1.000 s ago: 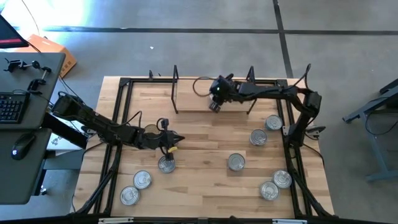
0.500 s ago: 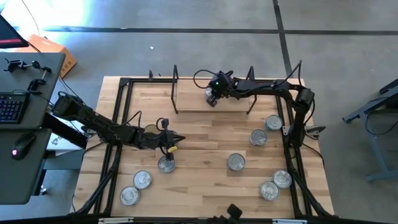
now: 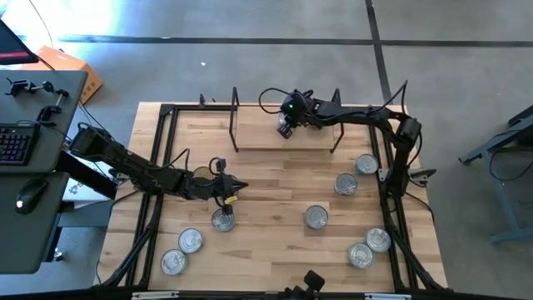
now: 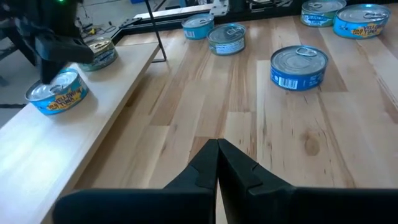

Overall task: Stack canned seafood by type on shelf
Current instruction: Put the yellow-blue tuna can on the shelf

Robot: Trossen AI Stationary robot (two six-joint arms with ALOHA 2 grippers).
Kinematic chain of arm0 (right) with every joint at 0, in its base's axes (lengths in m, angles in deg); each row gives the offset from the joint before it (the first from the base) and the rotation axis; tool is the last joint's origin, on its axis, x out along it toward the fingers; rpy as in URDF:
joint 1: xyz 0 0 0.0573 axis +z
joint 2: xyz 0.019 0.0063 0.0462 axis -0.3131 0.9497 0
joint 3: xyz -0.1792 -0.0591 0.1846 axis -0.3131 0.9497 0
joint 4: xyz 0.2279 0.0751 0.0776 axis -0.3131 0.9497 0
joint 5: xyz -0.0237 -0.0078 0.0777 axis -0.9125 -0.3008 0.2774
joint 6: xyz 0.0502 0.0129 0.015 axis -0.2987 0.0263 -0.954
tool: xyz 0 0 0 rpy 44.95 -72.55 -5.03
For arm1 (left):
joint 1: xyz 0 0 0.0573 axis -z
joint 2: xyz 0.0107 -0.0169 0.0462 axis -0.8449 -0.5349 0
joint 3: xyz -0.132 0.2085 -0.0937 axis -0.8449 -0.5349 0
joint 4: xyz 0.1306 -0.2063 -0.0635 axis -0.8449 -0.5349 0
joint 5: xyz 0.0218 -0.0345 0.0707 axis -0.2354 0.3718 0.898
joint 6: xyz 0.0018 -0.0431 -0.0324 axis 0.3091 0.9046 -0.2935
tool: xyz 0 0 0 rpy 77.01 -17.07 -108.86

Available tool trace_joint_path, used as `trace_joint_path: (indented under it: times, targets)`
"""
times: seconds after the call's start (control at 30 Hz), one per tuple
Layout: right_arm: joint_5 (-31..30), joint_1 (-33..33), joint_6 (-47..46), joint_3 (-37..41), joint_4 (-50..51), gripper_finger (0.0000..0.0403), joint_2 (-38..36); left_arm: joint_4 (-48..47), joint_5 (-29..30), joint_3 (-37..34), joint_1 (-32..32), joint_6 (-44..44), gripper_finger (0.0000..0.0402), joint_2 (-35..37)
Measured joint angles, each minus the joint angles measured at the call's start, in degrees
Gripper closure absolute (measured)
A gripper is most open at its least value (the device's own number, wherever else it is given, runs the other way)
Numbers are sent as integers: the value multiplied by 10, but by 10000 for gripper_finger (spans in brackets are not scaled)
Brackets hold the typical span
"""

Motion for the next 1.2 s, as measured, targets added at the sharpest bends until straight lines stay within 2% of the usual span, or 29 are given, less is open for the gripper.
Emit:
trace_joint_path:
  times: [0.33, 0.53, 0.73, 1.2]
  targets:
    - [9, 38, -1, 15, -57, 400, -11, -4, -1, 0, 11, 4, 401, 0]
    - [-79, 31, -57, 56, -75, 400, -11, -5, -1, 0, 16, 4, 401, 0]
    - [-47, 16, -77, 64, -80, 400, -3, -1, 1, 0, 14, -11, 401, 0]
    - [-42, 22, -63, 65, -136, 400, 3, 1, 5, 0, 14, -11, 401, 0]
